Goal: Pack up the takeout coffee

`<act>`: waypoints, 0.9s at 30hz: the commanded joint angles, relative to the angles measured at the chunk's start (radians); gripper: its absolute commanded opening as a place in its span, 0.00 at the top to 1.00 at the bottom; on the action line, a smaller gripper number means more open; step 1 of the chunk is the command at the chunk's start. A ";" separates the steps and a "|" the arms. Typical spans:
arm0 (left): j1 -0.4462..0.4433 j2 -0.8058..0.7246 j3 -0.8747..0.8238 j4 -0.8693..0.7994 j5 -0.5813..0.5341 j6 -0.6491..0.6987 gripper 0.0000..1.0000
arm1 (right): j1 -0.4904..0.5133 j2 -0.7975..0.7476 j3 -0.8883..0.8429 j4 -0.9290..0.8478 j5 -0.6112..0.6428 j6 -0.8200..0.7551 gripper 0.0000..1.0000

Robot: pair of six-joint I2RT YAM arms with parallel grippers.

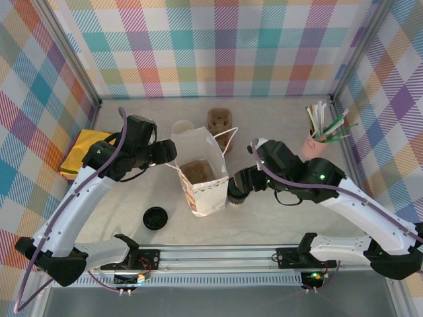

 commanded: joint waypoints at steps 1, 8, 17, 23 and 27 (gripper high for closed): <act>-0.008 -0.030 0.024 -0.025 -0.016 0.009 0.29 | -0.044 0.050 -0.063 -0.058 -0.036 -0.031 0.26; -0.008 -0.057 0.015 -0.037 -0.034 0.010 0.16 | -0.135 0.142 -0.115 0.021 -0.174 -0.073 0.25; -0.008 -0.063 0.017 -0.046 -0.040 0.023 0.13 | -0.135 0.286 -0.097 0.051 -0.199 -0.116 0.18; -0.008 -0.070 0.011 -0.047 -0.035 0.034 0.13 | -0.160 0.278 -0.131 0.093 -0.265 -0.258 0.13; -0.007 -0.075 0.011 -0.049 -0.031 0.041 0.13 | -0.170 0.284 -0.145 0.121 -0.308 -0.294 0.14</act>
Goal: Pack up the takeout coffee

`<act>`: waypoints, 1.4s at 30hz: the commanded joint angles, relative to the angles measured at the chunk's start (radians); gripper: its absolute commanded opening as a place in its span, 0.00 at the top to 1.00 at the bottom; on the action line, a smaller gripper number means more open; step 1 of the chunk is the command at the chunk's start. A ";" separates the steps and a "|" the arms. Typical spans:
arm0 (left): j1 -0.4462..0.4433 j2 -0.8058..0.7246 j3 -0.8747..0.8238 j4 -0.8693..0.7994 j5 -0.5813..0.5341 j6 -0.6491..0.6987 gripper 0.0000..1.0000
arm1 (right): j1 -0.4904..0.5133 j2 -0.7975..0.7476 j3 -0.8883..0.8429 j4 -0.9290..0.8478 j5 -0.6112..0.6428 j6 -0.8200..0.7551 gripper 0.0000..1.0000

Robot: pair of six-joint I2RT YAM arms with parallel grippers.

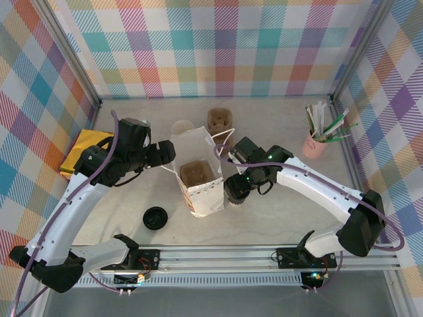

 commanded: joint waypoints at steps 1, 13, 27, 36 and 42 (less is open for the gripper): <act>-0.007 -0.022 0.009 -0.021 -0.002 0.023 0.12 | -0.007 0.002 -0.008 0.024 -0.065 -0.077 0.14; -0.007 -0.031 0.006 -0.023 0.023 0.057 0.12 | -0.007 0.051 0.003 -0.001 -0.036 -0.162 0.13; -0.007 -0.042 -0.003 -0.023 0.040 0.083 0.11 | -0.006 0.119 0.045 -0.017 0.022 -0.172 0.16; -0.007 -0.044 -0.009 -0.020 0.036 0.079 0.11 | 0.000 0.134 0.046 -0.020 0.038 -0.151 0.21; -0.007 -0.044 -0.010 -0.018 0.037 0.077 0.11 | 0.015 0.105 0.044 -0.027 0.070 -0.104 0.29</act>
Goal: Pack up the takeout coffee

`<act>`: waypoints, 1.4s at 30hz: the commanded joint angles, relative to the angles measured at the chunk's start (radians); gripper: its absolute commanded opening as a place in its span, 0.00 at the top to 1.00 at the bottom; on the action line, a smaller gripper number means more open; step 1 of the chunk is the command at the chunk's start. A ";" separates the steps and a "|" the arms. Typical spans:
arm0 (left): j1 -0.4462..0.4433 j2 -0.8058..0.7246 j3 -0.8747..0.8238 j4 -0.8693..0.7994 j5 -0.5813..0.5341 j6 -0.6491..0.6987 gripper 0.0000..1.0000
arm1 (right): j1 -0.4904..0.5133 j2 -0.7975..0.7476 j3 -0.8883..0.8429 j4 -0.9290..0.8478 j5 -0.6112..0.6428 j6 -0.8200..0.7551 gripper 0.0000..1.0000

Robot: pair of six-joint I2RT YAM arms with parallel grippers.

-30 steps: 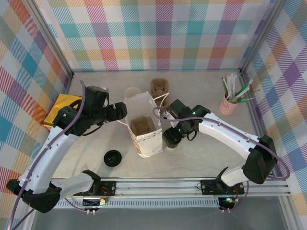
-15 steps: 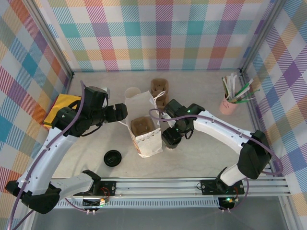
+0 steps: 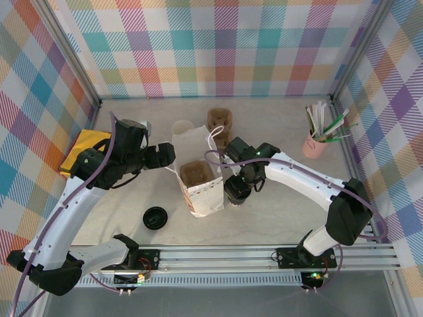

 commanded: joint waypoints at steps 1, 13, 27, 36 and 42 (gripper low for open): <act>-0.007 -0.019 -0.008 -0.015 0.009 0.015 0.11 | 0.011 -0.023 0.022 -0.034 0.037 0.046 0.30; -0.007 -0.028 -0.017 -0.011 0.008 0.017 0.11 | 0.000 -0.082 -0.009 -0.088 0.177 0.299 0.32; -0.007 -0.084 -0.051 0.025 0.006 0.025 0.11 | -0.092 -0.120 -0.068 -0.123 0.170 0.547 0.34; -0.007 -0.099 -0.069 0.048 0.025 0.054 0.08 | -0.136 -0.136 -0.119 -0.112 0.160 0.648 0.32; -0.007 -0.100 -0.079 0.057 0.031 0.060 0.08 | -0.136 -0.104 -0.102 -0.133 0.170 0.664 0.19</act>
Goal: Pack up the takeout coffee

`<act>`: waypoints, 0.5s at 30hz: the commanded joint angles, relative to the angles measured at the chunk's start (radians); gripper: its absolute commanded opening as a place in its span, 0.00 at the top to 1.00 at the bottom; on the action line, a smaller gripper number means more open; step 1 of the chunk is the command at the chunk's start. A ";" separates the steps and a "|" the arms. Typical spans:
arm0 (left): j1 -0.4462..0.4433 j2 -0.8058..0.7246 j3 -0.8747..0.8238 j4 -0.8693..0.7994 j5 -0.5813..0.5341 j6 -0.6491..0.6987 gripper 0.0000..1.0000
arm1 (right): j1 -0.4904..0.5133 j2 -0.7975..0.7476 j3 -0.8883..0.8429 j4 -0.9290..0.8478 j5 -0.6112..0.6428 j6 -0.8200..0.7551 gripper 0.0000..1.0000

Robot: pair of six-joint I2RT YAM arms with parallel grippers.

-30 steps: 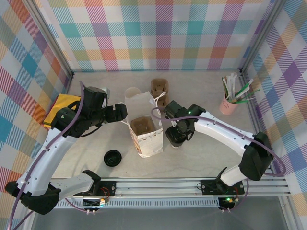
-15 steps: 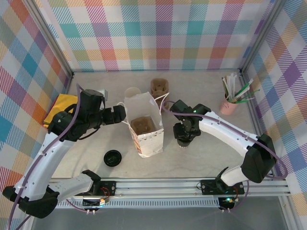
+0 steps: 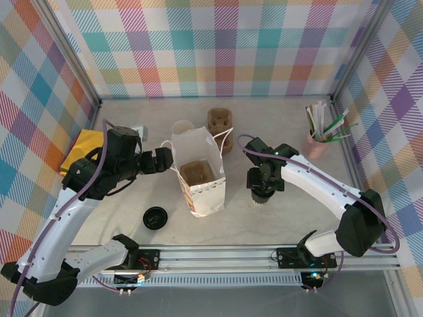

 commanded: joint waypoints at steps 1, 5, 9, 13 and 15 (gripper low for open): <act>-0.007 -0.010 -0.014 0.025 0.015 0.019 0.08 | -0.002 0.017 0.010 -0.040 0.009 0.034 0.17; -0.007 -0.008 -0.014 0.025 0.012 0.021 0.08 | -0.002 -0.006 0.028 -0.049 0.001 0.013 0.16; -0.007 -0.005 -0.016 0.025 0.010 0.024 0.08 | -0.003 -0.022 0.070 -0.093 -0.002 -0.055 0.12; -0.007 -0.008 -0.014 0.015 0.015 0.044 0.07 | -0.011 -0.047 0.096 -0.105 -0.045 -0.206 0.09; -0.007 -0.015 -0.016 0.012 0.017 0.060 0.00 | -0.013 -0.059 0.096 -0.102 -0.082 -0.290 0.09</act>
